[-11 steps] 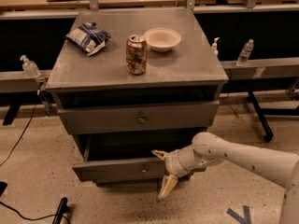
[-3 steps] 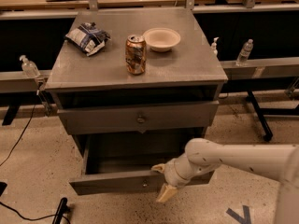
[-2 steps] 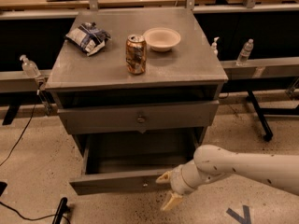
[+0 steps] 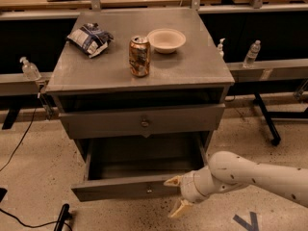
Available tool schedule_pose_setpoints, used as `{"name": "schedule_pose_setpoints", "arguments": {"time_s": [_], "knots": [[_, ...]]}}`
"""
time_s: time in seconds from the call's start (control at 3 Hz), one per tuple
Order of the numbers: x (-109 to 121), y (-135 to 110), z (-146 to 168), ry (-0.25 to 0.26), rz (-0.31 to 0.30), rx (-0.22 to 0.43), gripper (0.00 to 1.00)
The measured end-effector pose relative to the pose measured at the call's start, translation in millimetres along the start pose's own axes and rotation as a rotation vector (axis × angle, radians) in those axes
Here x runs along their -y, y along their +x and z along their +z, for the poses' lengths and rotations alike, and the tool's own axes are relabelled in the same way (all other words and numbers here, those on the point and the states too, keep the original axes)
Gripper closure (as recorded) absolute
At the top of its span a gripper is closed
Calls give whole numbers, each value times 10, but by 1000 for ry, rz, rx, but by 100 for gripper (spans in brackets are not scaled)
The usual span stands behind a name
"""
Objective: Open middle drawer
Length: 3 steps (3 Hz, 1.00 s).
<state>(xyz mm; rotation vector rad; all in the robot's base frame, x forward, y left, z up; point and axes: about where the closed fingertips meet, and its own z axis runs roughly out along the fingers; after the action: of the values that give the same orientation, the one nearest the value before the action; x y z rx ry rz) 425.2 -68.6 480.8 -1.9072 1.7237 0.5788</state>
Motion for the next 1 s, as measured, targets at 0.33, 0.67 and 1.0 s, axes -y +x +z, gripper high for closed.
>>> {"name": "schedule_pose_setpoints", "arguments": {"time_s": [0.33, 0.67, 1.0], "knots": [[317, 55, 56, 36, -13, 9, 30], [659, 137, 303, 44, -18, -5, 32], [798, 165, 491, 27, -23, -23, 32]]}}
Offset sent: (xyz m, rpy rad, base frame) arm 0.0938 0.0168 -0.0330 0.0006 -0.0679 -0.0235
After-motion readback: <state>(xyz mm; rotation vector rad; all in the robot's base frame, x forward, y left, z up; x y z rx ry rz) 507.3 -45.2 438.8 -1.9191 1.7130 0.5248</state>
